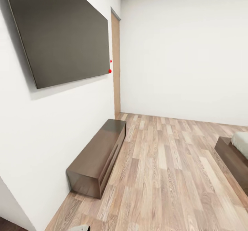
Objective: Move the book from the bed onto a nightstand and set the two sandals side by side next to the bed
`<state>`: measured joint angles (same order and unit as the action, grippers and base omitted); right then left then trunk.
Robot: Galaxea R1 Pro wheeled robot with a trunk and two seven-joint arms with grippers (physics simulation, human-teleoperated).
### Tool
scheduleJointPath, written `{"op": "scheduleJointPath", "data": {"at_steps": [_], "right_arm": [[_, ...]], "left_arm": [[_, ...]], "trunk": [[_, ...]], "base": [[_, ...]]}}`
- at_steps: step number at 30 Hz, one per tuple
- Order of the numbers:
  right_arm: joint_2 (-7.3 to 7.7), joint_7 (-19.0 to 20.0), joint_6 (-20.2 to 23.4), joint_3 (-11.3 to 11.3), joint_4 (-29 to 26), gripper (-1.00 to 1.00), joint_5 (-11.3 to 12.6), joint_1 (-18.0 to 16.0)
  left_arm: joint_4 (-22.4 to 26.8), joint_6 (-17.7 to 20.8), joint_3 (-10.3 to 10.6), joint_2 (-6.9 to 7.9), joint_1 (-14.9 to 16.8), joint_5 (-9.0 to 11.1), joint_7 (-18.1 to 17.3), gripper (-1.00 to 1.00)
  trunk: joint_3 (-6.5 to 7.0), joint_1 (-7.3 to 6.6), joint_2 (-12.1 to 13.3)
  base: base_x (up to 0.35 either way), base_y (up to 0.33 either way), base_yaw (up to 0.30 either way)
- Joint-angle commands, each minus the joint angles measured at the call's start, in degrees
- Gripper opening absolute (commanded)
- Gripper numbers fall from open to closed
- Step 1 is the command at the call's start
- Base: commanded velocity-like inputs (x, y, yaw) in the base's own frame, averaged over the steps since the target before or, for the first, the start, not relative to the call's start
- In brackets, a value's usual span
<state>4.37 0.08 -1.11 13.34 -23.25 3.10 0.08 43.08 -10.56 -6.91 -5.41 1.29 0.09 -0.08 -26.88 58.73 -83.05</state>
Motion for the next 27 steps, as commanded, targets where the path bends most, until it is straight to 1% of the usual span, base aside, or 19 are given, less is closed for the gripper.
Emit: {"op": "scheduleJointPath", "data": {"at_steps": [1, 27], "right_arm": [[-0.03, 0.0, -0.1, 0.0, -0.1, 1.00, 0.3, 0.0], [-0.04, 0.0, -0.1, 0.0, 0.0, 1.00, 0.3, 0.0]], "left_arm": [[0.0, -0.2, -0.1, -0.04, 0.0, 0.0, 0.0, 1.00], [0.0, -0.2, -0.1, -0.04, 0.0, 0.0, 0.0, 1.00]], "trunk": [[-0.05, 0.00, 0.0], [-0.05, 0.00, 0.0]], "base": [[0.000, 0.000, -0.282], [0.000, 0.000, -0.280]]}}
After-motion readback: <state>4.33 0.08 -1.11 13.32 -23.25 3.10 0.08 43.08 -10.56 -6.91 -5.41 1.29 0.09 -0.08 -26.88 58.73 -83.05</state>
